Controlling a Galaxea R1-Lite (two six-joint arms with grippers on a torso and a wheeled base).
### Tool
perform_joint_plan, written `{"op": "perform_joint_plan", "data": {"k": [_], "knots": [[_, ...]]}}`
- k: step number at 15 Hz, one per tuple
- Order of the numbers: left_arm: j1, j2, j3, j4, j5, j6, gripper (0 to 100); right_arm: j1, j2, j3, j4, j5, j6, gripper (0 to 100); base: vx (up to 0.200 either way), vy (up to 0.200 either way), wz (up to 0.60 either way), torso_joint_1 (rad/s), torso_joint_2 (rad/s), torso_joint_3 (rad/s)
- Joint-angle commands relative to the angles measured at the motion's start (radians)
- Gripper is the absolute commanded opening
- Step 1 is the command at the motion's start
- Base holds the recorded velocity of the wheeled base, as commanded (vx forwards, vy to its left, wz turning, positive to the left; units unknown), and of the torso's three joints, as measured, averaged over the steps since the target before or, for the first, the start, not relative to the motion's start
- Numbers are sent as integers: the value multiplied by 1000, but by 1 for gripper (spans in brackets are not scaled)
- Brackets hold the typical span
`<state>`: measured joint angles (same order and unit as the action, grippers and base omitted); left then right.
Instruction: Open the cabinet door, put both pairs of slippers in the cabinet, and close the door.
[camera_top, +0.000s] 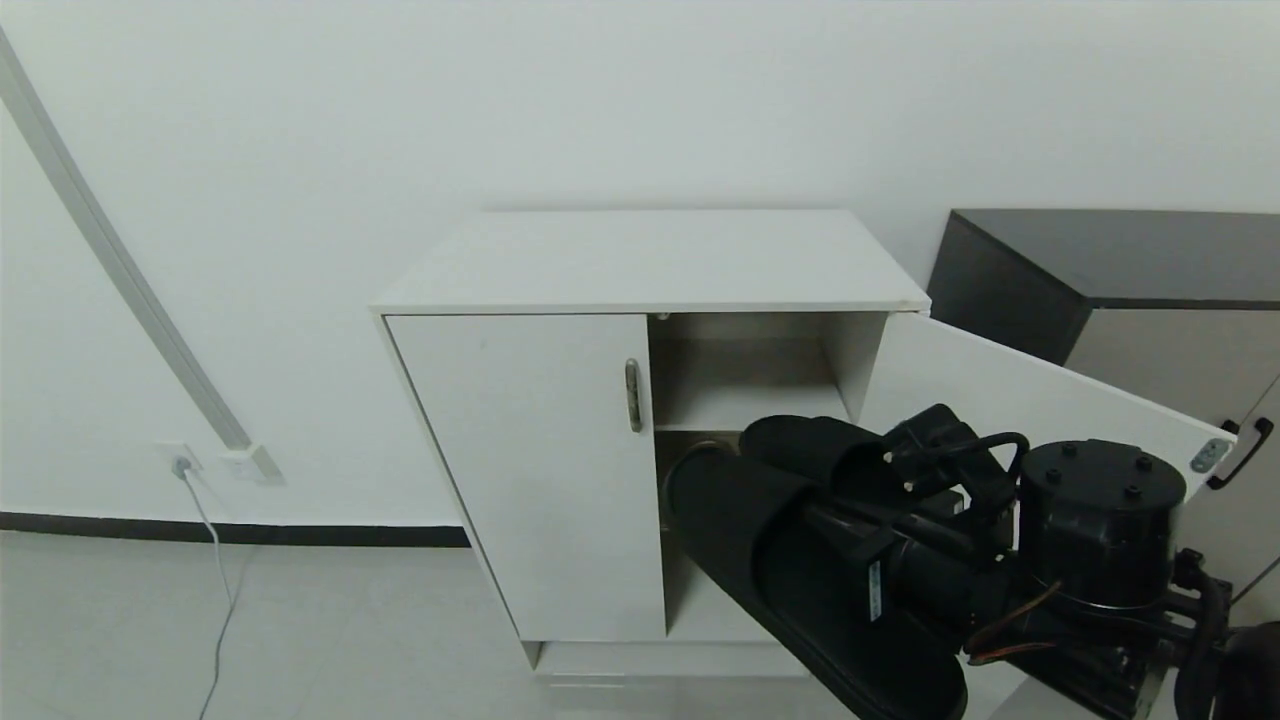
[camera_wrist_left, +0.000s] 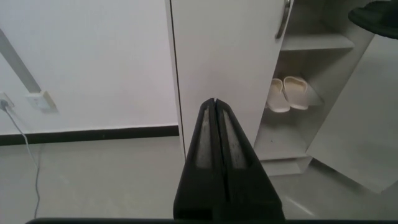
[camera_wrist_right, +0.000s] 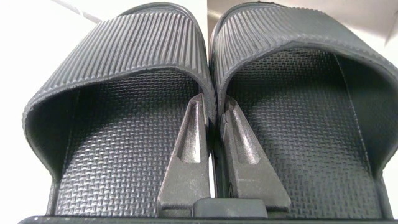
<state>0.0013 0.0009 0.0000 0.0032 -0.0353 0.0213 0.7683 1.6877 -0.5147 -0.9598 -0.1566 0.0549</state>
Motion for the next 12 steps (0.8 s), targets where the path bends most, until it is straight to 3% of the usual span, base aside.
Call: {"op": "perform_joint_plan", "data": {"k": [1, 12], "knots": [[0, 1, 0, 0, 0, 0, 0, 2, 1, 2, 0, 0, 0, 0, 0, 0, 0, -173, 491, 305], [0, 1, 0, 0, 0, 0, 0, -4, 23, 4, -28, -1, 6, 0, 0, 0, 0, -133, 474, 337]]}}
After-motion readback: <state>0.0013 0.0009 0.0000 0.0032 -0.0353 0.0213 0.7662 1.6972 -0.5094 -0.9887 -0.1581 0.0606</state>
